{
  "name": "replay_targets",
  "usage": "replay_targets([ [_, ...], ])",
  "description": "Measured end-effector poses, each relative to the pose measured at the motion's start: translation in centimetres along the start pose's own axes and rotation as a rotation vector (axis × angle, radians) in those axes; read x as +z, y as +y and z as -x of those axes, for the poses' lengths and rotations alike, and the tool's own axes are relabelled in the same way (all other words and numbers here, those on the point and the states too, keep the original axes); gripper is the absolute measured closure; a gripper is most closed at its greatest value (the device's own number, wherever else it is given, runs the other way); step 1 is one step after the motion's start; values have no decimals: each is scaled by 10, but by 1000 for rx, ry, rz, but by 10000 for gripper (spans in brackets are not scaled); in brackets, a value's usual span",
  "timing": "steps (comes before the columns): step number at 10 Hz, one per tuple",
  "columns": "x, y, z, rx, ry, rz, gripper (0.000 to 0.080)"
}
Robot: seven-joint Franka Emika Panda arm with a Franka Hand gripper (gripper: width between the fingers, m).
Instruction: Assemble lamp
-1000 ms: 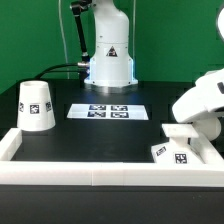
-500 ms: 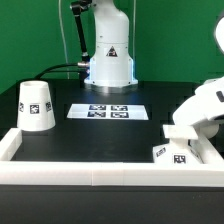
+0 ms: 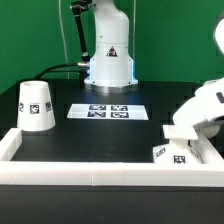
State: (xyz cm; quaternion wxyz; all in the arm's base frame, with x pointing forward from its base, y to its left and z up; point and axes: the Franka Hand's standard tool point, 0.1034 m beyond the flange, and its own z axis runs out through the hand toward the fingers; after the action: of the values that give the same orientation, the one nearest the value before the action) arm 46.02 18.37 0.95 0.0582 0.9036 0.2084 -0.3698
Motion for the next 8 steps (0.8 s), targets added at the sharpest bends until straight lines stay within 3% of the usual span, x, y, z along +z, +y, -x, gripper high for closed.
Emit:
replay_targets([
  [1, -3, 5, 4, -20, 3, -4, 226],
  [6, -60, 48, 57, -44, 25, -41, 225],
  [7, -62, 56, 65, -37, 31, -48, 225],
  [8, -61, 56, 62, -33, 51, -47, 225],
])
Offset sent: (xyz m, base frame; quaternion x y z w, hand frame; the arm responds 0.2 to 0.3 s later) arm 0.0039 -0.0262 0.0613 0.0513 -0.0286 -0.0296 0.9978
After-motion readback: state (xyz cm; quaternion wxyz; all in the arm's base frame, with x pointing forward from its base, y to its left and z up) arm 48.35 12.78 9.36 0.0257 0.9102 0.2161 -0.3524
